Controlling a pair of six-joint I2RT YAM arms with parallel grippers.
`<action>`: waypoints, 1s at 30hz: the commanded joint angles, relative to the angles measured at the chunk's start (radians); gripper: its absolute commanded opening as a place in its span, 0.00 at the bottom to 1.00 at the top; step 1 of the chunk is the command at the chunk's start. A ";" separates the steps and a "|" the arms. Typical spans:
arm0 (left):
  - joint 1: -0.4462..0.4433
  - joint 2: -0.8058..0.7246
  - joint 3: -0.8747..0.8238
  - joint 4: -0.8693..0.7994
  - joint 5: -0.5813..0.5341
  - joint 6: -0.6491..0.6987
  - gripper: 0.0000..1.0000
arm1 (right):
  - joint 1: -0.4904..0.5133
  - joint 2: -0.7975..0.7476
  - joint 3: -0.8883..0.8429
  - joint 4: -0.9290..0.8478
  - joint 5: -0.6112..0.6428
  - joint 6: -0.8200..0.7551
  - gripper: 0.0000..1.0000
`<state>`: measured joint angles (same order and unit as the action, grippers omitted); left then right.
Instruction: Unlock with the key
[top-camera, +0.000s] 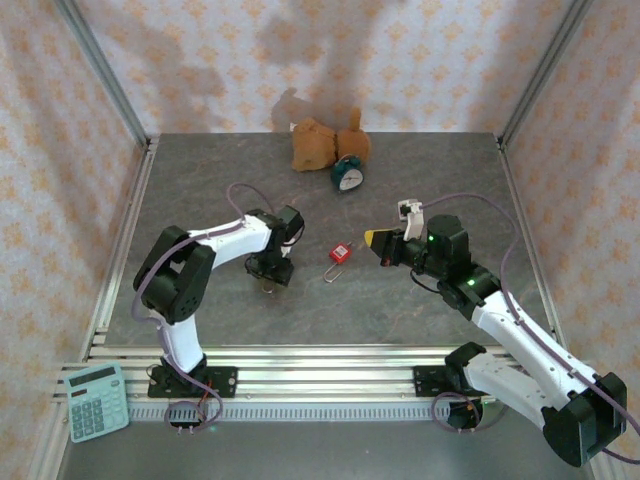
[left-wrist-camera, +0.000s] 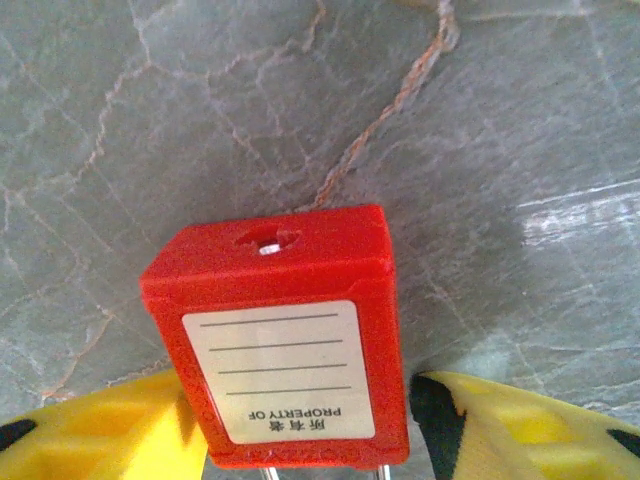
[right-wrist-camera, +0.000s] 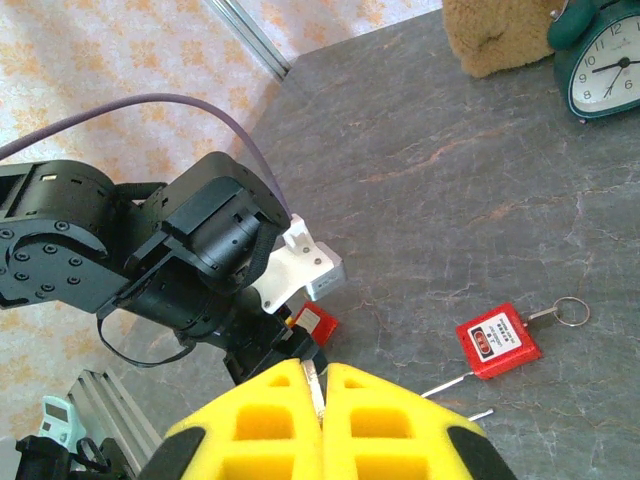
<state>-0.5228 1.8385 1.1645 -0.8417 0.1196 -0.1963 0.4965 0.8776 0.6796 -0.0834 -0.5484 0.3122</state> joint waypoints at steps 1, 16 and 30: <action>-0.035 0.020 0.051 -0.046 0.036 0.004 0.61 | 0.001 -0.019 0.001 0.008 0.012 -0.019 0.03; -0.047 0.046 0.038 -0.070 -0.089 -0.081 0.53 | 0.001 -0.019 -0.009 0.019 0.007 -0.013 0.03; -0.059 0.027 -0.003 0.002 -0.135 -0.094 0.36 | 0.001 -0.019 -0.005 0.019 0.004 -0.011 0.03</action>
<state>-0.5831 1.8606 1.2030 -0.8528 0.0532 -0.2867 0.4965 0.8776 0.6796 -0.0830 -0.5488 0.3126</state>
